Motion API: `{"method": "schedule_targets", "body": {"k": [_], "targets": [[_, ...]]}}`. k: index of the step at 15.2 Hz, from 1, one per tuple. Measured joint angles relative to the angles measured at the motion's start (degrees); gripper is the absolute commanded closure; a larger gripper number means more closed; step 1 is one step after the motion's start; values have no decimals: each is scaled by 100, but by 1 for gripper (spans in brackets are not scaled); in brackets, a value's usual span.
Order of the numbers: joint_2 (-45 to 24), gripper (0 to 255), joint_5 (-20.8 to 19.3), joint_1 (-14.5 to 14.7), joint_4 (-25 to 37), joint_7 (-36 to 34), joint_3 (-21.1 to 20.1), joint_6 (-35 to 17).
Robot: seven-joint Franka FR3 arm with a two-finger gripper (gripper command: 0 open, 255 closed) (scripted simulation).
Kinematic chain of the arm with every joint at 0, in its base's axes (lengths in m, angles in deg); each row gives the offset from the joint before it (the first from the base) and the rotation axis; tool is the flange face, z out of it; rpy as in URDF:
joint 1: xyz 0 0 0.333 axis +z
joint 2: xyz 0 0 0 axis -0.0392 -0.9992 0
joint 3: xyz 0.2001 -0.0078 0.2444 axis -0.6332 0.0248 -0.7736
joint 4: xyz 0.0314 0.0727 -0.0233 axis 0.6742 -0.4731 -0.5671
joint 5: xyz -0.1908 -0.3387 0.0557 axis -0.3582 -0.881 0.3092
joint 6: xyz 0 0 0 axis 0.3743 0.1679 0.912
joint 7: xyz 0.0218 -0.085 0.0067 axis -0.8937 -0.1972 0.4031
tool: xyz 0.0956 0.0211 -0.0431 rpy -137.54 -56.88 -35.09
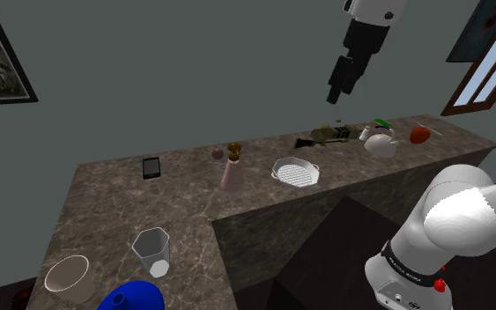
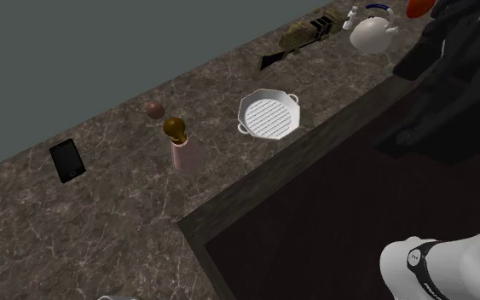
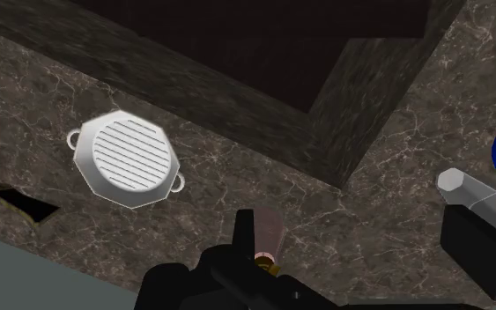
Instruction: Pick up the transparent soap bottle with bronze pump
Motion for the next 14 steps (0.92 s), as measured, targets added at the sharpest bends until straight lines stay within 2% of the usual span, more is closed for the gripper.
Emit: {"method": "schedule_targets", "body": {"k": [3,5,14], "targets": [[-189,0,2,-3,8,7,1,-161],[-438,0,-35,-27,-94,95,73,-478],[-2093,0,-66,-75,94,291,197,-1813]]}}
